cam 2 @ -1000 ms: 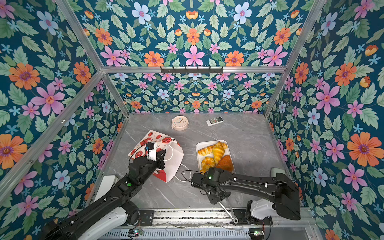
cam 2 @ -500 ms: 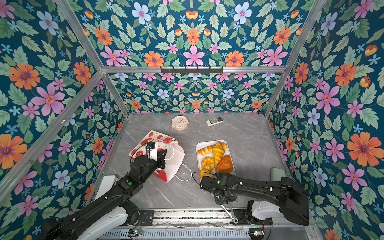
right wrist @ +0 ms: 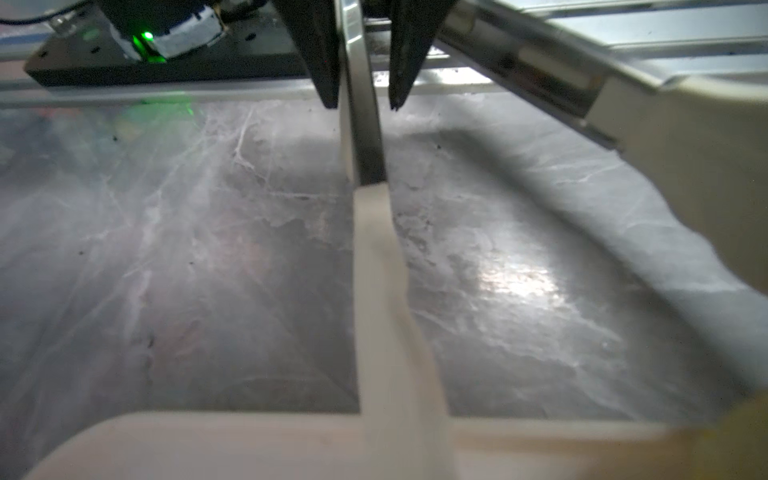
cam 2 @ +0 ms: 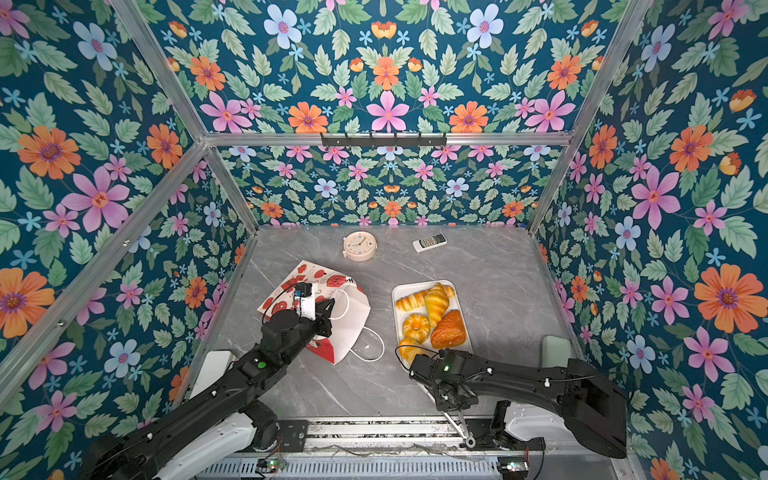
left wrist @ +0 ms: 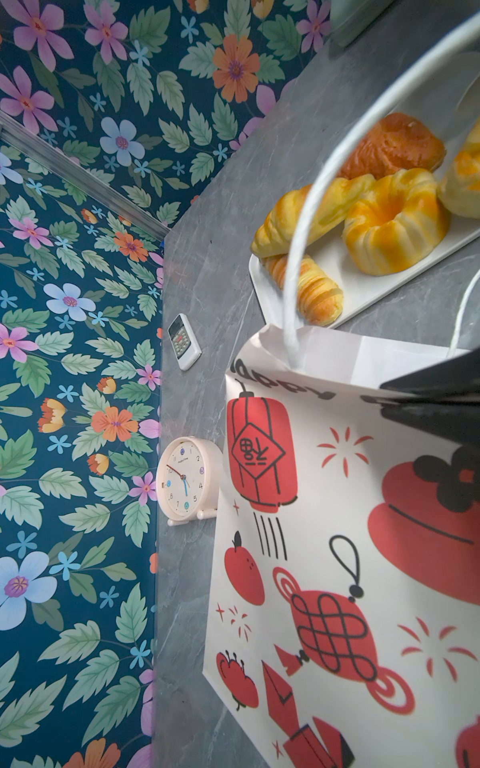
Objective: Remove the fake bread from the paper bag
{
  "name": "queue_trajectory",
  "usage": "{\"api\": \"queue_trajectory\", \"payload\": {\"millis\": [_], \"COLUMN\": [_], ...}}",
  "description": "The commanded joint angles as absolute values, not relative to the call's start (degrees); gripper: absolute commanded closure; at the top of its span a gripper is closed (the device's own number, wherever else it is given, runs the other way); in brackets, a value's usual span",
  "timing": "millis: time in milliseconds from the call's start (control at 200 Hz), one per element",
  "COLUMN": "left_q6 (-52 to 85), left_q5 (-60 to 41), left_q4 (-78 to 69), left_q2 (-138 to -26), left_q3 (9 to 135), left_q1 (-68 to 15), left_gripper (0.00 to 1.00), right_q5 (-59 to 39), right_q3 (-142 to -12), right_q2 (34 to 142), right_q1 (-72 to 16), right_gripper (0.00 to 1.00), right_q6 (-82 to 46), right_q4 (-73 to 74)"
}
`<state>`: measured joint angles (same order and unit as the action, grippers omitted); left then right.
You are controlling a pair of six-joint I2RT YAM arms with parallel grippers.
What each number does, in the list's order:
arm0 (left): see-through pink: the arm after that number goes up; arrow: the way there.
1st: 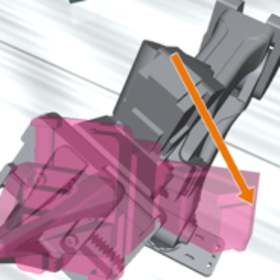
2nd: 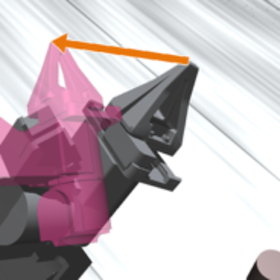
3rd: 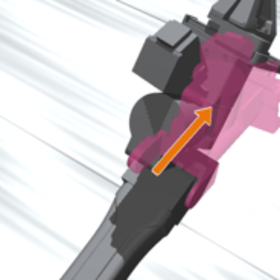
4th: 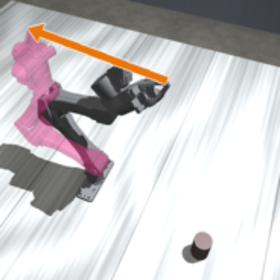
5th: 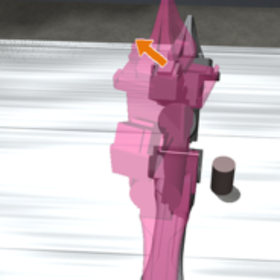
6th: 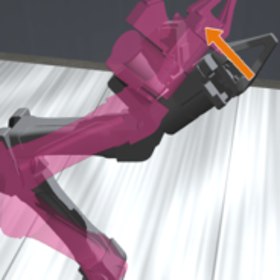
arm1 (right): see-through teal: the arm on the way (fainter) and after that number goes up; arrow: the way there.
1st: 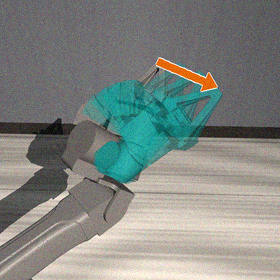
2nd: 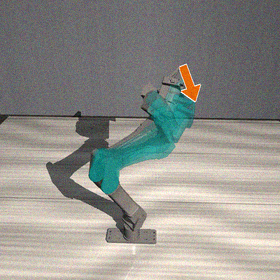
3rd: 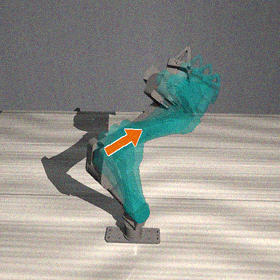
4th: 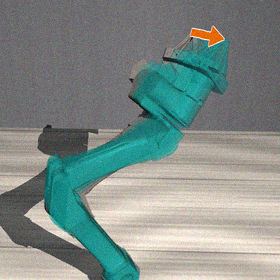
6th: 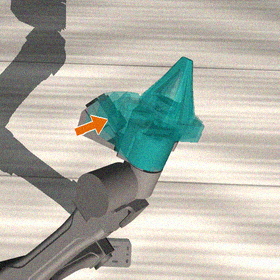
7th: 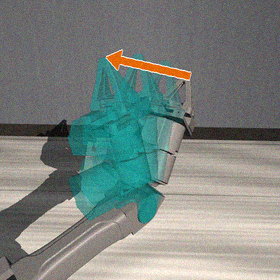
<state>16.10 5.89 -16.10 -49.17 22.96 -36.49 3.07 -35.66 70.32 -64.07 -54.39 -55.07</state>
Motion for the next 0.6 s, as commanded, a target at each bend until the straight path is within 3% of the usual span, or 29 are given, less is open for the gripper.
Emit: {"api": "queue_trajectory", "payload": {"millis": [0,220,595], "left_q6": [15.82,15.87,16.08], "left_q5": [5.88,5.89,5.45], "left_q4": [-17.67,-18.01,-18.72], "left_q2": [-49.13,-49.21,-49.92], "left_q3": [23.11,22.85,22.83], "left_q1": [-36.47,-36.46,-36.47], "left_gripper": [0.92,0.92,0.92], "right_q5": [2.33,2.37,1.72], "right_q3": [-35.69,-36.8,-42.84], "right_q2": [69.84,67.29,59.3], "right_q1": [-64.2,-64.11,-64.16], "right_gripper": [0.86,0.99,1.0], "right_q6": [-54.33,-54.01,-53.98], "right_q4": [-54.13,-56.72,-66.2]}}
